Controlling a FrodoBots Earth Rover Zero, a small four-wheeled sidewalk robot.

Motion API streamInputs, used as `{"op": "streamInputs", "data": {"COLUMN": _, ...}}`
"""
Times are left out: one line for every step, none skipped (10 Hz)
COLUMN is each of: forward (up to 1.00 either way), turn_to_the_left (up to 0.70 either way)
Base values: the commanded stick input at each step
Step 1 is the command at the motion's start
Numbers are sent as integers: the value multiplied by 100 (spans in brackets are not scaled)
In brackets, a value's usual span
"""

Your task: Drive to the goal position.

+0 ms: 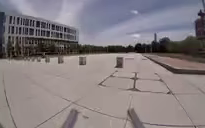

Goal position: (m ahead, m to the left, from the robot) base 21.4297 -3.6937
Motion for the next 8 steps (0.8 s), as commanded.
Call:
{"op": "streamInputs", "data": {"forward": 50, "turn_to_the_left": 0}}
{"op": "streamInputs", "data": {"forward": 50, "turn_to_the_left": 0}}
{"op": "streamInputs", "data": {"forward": 50, "turn_to_the_left": 0}}
{"op": "streamInputs", "data": {"forward": 50, "turn_to_the_left": 0}}
{"op": "streamInputs", "data": {"forward": 50, "turn_to_the_left": 0}}
{"op": "streamInputs", "data": {"forward": 50, "turn_to_the_left": 0}}
{"op": "streamInputs", "data": {"forward": 50, "turn_to_the_left": 0}}
{"op": "streamInputs", "data": {"forward": 50, "turn_to_the_left": 0}}
